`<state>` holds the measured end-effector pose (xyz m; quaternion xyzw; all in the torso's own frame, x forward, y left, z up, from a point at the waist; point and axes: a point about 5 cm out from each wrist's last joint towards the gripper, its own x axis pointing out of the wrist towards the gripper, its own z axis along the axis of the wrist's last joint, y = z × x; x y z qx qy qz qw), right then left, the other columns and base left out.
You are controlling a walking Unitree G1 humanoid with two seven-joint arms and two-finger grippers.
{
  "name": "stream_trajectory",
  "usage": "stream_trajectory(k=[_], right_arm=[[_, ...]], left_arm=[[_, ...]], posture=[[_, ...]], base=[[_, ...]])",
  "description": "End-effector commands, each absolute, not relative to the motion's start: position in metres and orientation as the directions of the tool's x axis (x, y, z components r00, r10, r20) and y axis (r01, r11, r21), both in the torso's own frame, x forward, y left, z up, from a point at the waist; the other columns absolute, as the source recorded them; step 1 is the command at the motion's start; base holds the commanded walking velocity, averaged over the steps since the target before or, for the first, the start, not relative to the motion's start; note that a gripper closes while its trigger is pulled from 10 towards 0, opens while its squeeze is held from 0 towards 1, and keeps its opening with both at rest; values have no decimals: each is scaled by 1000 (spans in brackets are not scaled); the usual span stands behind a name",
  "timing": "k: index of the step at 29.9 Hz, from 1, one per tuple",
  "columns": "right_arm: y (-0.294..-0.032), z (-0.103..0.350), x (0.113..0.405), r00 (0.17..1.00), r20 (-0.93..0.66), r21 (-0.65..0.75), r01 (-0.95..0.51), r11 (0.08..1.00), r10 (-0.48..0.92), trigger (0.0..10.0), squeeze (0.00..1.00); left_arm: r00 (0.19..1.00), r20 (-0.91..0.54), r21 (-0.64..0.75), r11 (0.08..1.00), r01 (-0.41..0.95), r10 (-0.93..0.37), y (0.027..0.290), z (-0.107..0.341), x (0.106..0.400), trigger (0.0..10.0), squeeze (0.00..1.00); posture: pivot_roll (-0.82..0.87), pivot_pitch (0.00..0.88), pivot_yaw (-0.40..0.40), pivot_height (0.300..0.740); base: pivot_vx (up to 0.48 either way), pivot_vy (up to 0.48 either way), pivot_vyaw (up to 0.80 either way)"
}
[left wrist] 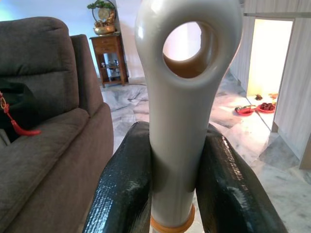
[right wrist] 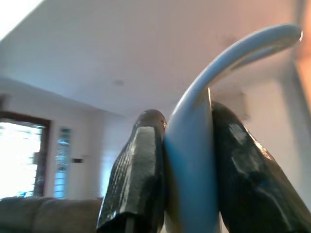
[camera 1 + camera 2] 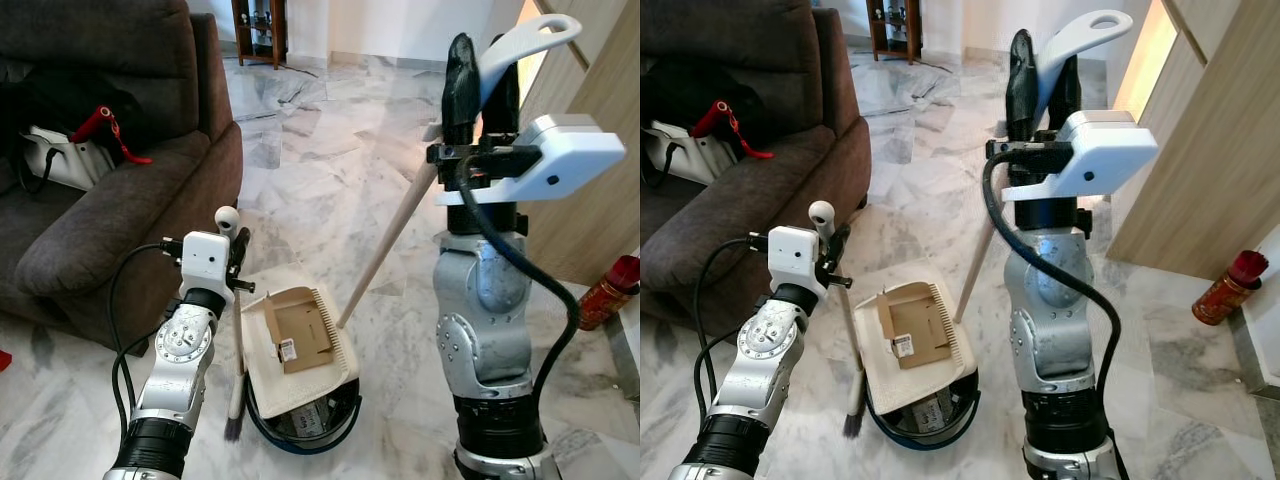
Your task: Sweep floor
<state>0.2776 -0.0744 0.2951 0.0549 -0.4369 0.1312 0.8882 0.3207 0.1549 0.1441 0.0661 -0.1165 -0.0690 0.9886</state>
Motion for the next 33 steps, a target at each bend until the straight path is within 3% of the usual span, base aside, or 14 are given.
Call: stream_trajectory(k=[1, 8, 15, 24, 33], right_arm=[[-63, 308, 260, 482, 851, -66, -301, 951, 211, 10000, 0], [-41, 304, 251, 444, 851, -151, -305, 940, 280, 10000, 0], [-33, 314, 240, 382, 890, -157, -258, 953, 250, 10000, 0], [-27, 316, 235, 376, 900, -120, -270, 955, 220, 10000, 0], [-24, 321, 224, 284, 937, -173, -122, 977, 201, 10000, 0]], left_arm=[[945, 276, 151, 979, 136, -174, 151, 157, 323, 10000, 0], [944, 275, 163, 976, 142, -183, 150, 157, 322, 10000, 0], [945, 272, 169, 975, 141, -184, 151, 156, 321, 10000, 0], [945, 269, 169, 975, 143, -185, 151, 154, 321, 10000, 0], [946, 268, 170, 976, 139, -181, 152, 154, 321, 10000, 0]], posture=[[114, 60, -17, 740], [120, 68, -21, 740], [118, 70, -24, 740], [119, 71, -27, 740], [120, 73, -31, 740]], base=[[0, 0, 0], [0, 0, 0], [0, 0, 0], [0, 0, 0], [0, 0, 0]])
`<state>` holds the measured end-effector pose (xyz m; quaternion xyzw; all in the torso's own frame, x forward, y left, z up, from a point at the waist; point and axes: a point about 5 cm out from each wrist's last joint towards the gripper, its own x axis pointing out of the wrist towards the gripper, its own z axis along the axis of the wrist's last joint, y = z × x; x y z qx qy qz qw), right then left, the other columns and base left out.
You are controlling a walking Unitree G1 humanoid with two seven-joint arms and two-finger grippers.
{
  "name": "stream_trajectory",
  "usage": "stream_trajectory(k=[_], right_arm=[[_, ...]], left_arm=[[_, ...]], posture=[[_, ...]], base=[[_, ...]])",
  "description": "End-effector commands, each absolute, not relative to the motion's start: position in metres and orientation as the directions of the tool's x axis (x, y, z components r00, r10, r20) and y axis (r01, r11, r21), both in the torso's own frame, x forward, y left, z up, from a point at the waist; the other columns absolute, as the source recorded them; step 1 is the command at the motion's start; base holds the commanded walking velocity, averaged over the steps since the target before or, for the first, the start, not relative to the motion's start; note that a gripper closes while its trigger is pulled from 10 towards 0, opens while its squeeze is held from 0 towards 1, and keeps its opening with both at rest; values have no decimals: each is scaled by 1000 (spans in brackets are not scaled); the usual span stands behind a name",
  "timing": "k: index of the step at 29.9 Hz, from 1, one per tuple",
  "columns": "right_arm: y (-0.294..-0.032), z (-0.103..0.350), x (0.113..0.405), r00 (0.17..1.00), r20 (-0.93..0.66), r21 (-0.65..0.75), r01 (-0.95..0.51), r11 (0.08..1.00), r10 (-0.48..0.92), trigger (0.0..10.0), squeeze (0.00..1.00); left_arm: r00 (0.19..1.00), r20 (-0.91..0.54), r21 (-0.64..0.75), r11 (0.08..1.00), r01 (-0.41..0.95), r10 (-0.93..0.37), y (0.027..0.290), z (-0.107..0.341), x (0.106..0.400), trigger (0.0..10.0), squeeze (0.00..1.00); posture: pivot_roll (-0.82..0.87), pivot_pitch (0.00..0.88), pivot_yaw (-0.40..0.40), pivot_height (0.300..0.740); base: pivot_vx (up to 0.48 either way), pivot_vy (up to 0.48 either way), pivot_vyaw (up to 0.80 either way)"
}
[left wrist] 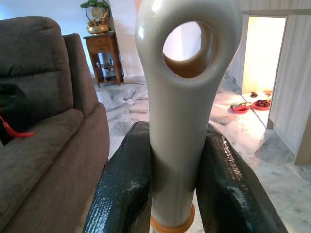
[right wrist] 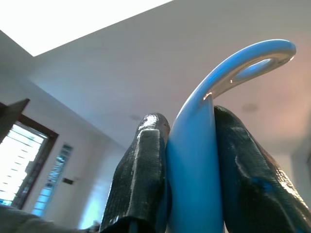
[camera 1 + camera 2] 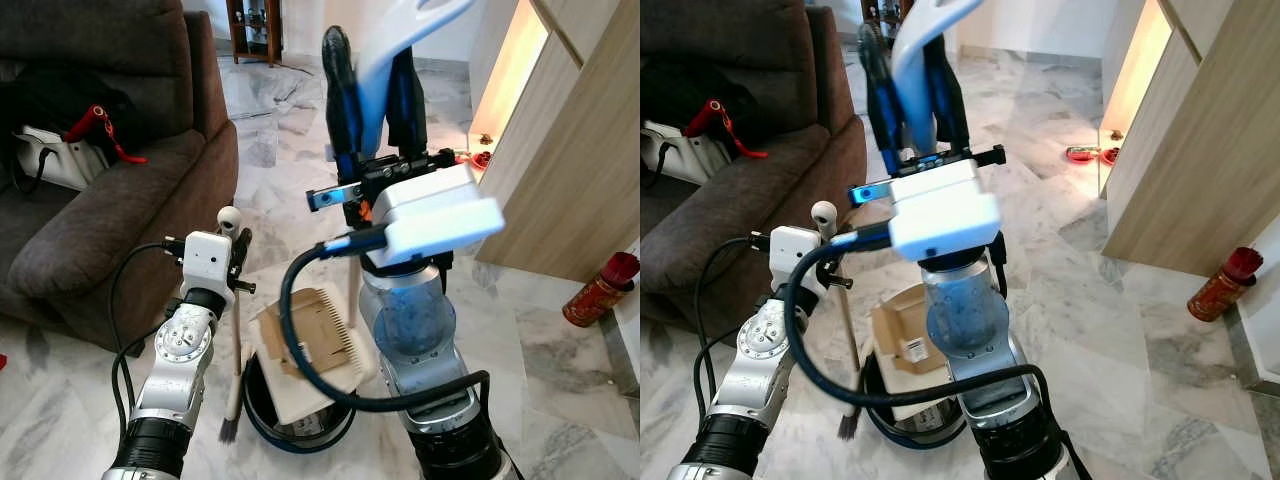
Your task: Sweep floor
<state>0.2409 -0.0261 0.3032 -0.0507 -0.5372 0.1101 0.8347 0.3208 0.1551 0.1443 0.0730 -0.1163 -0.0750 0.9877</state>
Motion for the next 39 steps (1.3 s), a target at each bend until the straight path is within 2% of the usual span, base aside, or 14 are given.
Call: stream_trajectory(k=[1, 12, 18, 30, 35, 39], right_arm=[[-24, 320, 223, 285, 938, -170, -119, 978, 198, 10000, 0], [-22, 322, 218, 255, 951, -161, -80, 984, 176, 10000, 0], [-17, 322, 209, 177, 960, -221, -1, 975, 218, 10000, 0], [-12, 320, 205, 170, 959, -224, -38, 974, 227, 10000, 0], [-9, 322, 198, 107, 958, -267, 4, 964, 265, 10000, 0], [-8, 320, 200, 132, 958, -253, -21, 967, 253, 10000, 0]], left_arm=[[946, 268, 170, 976, 139, -181, 152, 154, 321, 10000, 0], [947, 268, 171, 976, 137, -180, 153, 153, 321, 10000, 0], [946, 271, 170, 976, 137, -180, 152, 154, 321, 10000, 0], [945, 274, 166, 976, 137, -179, 151, 154, 321, 10000, 0], [945, 275, 165, 977, 137, -179, 151, 154, 321, 10000, 0], [944, 275, 164, 977, 138, -179, 151, 154, 321, 10000, 0]], posture=[[120, 73, -31, 740], [124, 75, -34, 740], [123, 76, -35, 740], [123, 76, -37, 740], [122, 76, -37, 740], [123, 77, -38, 740]], base=[[0, 0, 0], [0, 0, 0], [0, 0, 0], [0, 0, 0], [0, 0, 0], [0, 0, 0]])
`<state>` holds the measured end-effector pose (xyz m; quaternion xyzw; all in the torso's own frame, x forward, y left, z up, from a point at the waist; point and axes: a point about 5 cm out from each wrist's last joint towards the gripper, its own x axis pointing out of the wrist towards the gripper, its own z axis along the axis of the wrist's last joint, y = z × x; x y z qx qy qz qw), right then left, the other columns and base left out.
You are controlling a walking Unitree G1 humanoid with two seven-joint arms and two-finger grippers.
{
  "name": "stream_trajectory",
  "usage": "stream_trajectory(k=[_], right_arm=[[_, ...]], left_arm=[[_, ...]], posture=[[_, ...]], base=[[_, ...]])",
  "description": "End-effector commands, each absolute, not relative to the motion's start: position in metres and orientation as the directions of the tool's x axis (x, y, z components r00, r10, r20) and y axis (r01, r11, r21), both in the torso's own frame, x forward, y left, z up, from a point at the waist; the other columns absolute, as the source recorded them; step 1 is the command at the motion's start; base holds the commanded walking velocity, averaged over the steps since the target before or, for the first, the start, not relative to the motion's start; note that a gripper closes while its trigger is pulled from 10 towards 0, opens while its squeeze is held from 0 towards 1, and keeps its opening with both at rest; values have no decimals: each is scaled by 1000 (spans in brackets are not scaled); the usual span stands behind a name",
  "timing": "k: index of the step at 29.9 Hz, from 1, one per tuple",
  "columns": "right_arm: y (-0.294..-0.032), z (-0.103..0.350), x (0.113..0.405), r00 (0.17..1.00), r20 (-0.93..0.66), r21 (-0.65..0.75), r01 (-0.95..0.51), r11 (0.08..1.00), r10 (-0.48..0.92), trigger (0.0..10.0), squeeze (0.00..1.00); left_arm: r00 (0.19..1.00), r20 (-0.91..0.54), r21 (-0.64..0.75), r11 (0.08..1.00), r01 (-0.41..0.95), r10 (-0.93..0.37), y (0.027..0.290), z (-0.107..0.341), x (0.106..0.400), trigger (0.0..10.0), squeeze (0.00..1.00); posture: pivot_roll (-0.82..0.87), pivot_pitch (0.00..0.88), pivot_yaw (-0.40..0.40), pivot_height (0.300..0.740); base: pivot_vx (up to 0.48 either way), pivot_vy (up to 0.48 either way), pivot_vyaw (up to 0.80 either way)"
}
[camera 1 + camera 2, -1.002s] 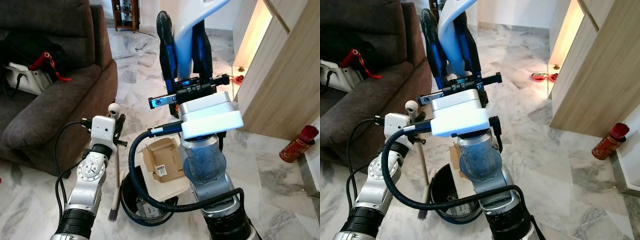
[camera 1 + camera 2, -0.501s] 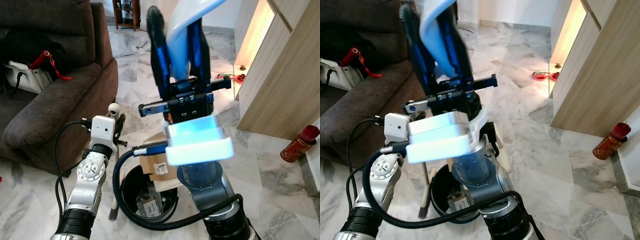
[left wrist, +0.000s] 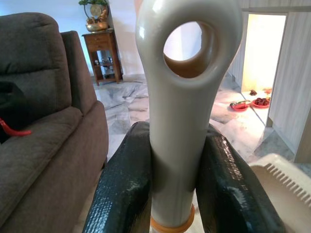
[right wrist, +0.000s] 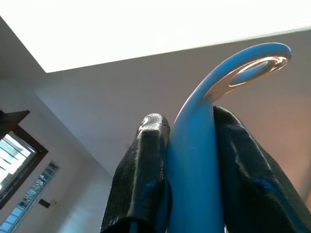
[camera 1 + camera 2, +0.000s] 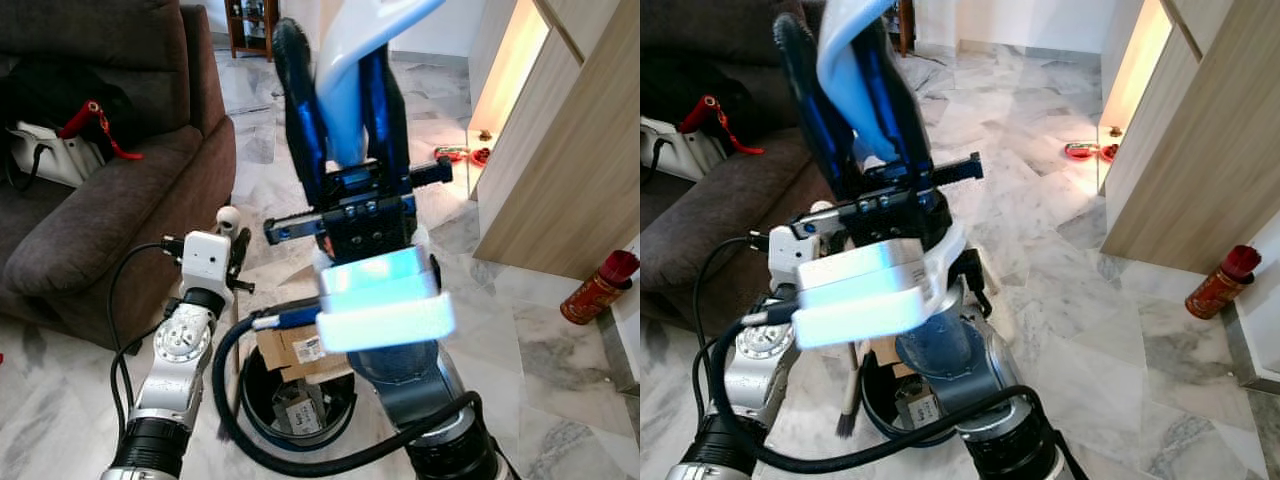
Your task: Sweep floor
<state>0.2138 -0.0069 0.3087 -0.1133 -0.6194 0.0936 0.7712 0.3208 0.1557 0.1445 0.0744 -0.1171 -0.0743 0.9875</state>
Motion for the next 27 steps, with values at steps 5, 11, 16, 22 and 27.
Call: stream_trajectory(k=[5, 11, 16, 22, 27], right_arm=[[-9, 320, 201, 135, 957, -257, -11, 966, 256, 10000, 0], [-9, 319, 201, 127, 956, -268, 12, 963, 265, 10000, 0], [-8, 318, 202, 131, 953, -278, 19, 961, 273, 10000, 0], [-8, 317, 203, 133, 950, -290, 40, 956, 283, 10000, 0], [-15, 313, 216, 200, 938, -306, 86, 948, 285, 10000, 0]], left_arm=[[945, 275, 163, 977, 137, -179, 151, 154, 321, 10000, 0], [945, 273, 166, 976, 140, -182, 150, 154, 320, 10000, 0], [945, 270, 167, 976, 141, -183, 150, 153, 320, 10000, 0], [946, 267, 168, 976, 141, -183, 150, 151, 320, 10000, 0], [946, 267, 165, 976, 143, -184, 149, 151, 320, 10000, 0]], posture=[[121, 76, -38, 740], [121, 77, -39, 740], [121, 77, -40, 740], [120, 77, -42, 740], [118, 78, -43, 740]], base=[[0, 0, 0], [0, 0, 0], [0, 0, 0], [0, 0, 0], [0, 0, 0]])
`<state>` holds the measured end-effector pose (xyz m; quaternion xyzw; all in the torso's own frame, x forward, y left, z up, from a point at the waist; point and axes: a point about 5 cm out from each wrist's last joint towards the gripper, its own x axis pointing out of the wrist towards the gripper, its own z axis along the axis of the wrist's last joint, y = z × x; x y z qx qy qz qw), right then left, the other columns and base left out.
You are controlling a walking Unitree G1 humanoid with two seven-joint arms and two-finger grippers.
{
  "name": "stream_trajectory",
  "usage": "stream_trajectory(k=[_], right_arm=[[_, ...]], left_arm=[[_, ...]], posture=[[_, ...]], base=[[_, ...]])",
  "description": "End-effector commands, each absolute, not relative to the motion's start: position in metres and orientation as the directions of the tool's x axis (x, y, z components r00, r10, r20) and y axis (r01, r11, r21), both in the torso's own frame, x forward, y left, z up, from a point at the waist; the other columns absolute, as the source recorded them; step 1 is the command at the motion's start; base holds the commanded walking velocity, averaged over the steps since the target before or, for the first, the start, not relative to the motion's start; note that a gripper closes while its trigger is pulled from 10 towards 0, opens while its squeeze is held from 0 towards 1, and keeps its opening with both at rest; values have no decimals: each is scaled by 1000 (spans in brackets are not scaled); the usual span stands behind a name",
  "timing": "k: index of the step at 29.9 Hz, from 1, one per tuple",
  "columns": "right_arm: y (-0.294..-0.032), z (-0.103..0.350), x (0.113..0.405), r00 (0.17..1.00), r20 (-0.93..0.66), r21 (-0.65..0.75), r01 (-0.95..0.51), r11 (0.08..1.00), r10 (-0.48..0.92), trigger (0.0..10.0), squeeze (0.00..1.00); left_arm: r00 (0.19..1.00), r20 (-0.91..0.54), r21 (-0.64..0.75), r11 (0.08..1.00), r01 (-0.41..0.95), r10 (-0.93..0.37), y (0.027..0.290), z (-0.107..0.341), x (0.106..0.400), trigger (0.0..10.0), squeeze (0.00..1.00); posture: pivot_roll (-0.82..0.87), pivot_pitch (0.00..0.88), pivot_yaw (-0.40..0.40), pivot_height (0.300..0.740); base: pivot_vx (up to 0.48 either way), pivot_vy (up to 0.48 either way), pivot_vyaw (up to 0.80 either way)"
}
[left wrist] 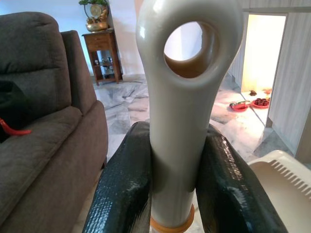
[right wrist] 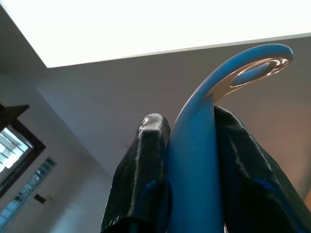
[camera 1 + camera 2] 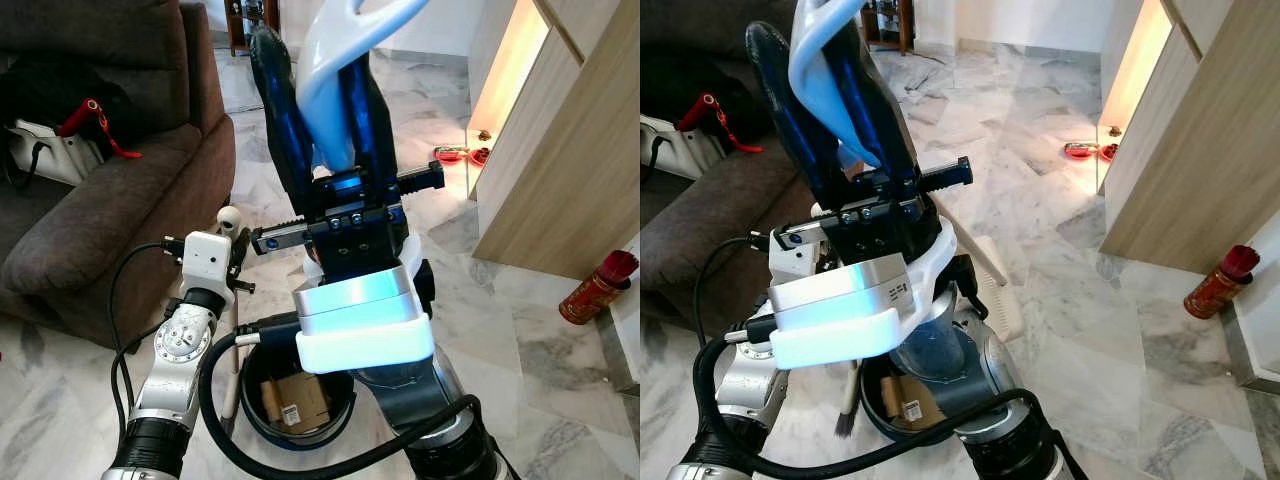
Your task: Sweep floor
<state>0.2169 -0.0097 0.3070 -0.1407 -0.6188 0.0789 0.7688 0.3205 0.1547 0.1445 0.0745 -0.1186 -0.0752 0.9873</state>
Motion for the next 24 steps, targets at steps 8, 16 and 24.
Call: stream_trajectory(k=[8, 16, 24], right_arm=[[-82, 301, 264, 434, 896, -222, 242, 945, 100, 10000, 0], [-139, 287, 282, 530, 847, -176, 366, 914, -49, 10000, 0], [-172, 262, 293, 633, 737, -28, 376, 926, -235, 10000, 0]], left_arm=[[947, 261, 164, 975, 149, -189, 148, 150, 319, 10000, 0], [947, 258, 164, 974, 154, -193, 148, 150, 318, 10000, 0], [946, 262, 163, 975, 152, -191, 148, 151, 317, 10000, 0]], posture=[[114, 78, -43, 740], [112, 80, -41, 740], [116, 78, -36, 740]], base=[[0, 0, 0], [0, 0, 0], [0, 0, 0]])
